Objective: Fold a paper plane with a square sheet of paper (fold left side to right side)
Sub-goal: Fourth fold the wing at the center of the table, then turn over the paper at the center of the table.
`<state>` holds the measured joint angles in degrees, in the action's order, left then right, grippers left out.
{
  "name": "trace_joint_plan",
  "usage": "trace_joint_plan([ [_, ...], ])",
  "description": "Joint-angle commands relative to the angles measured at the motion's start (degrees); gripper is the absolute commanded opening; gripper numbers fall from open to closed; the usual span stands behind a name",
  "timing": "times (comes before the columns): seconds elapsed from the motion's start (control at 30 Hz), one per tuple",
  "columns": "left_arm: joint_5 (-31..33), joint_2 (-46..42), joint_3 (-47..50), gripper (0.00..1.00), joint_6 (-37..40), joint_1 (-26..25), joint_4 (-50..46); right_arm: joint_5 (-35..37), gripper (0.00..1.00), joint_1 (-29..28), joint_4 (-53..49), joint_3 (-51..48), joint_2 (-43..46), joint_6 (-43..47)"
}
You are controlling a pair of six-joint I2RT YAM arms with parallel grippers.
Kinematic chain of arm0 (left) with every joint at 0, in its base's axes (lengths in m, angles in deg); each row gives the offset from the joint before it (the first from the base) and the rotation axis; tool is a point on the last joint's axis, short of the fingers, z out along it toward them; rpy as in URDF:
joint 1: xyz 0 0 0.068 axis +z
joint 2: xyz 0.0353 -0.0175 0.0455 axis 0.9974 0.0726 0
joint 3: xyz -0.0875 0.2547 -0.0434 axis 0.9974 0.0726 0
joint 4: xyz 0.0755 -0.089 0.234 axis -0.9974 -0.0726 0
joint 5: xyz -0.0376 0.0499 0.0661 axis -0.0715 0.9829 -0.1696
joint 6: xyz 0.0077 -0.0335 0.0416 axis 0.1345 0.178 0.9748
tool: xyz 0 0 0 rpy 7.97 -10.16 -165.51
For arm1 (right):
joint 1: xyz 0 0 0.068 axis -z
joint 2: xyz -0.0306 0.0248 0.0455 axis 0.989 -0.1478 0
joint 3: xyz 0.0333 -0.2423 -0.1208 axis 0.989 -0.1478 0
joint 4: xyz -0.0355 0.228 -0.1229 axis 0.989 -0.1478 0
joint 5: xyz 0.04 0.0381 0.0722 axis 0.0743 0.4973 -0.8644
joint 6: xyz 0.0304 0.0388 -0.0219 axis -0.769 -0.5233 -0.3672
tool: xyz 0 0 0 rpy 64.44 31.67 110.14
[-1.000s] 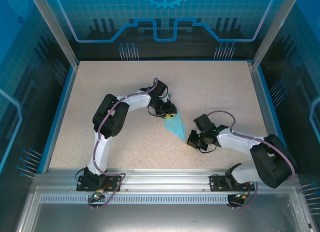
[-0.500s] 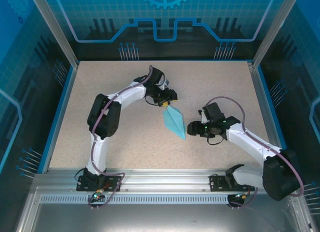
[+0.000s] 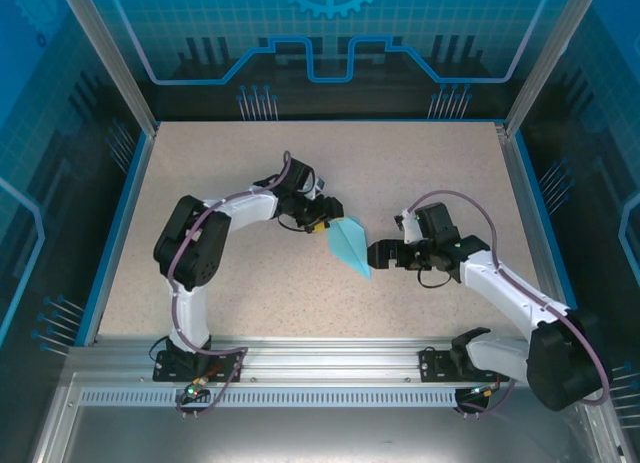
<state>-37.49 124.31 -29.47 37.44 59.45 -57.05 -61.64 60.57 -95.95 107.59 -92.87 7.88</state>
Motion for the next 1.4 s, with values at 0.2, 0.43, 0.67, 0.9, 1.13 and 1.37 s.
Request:
trace_joint_plan([
  [0.2, -3.3, 7.9, -5.6, 0.5, -3.1, -2.3, 4.3, -4.2, 1.0, 1.2, -0.8, -1.7, 4.4, -1.0],
  [0.43, -5.1, 8.6, -5.6, 0.24, -4.3, -2.7, 9.1, -14.7, 0.99, 7.0, 5.5, -4.8, 5.3, -4.2],
  [0.67, -4.1, 2.5, -3.8, 0.08, -1.8, -2.7, 9.6, -26.0, 1.0, 15.5, 13.3, -6.4, 3.3, -6.6],
  [0.9, -3.6, -8.5, -4.2, 0.07, -1.1, -2.2, 8.7, -39.8, 0.99, 22.7, 20.6, -4.3, -3.7, -6.7],
  [1.13, -2.0, -16.5, -7.0, 0.1, -1.0, -1.6, 8.0, -44.9, 1.0, 21.8, 28.5, -0.5, -3.6, -11.8],
  [1.37, -4.2, -19.3, -8.9, 0.11, -3.9, -1.6, 11.2, -45.4, 1.0, 15.9, 32.3, 1.8, -3.3, -16.0],
])
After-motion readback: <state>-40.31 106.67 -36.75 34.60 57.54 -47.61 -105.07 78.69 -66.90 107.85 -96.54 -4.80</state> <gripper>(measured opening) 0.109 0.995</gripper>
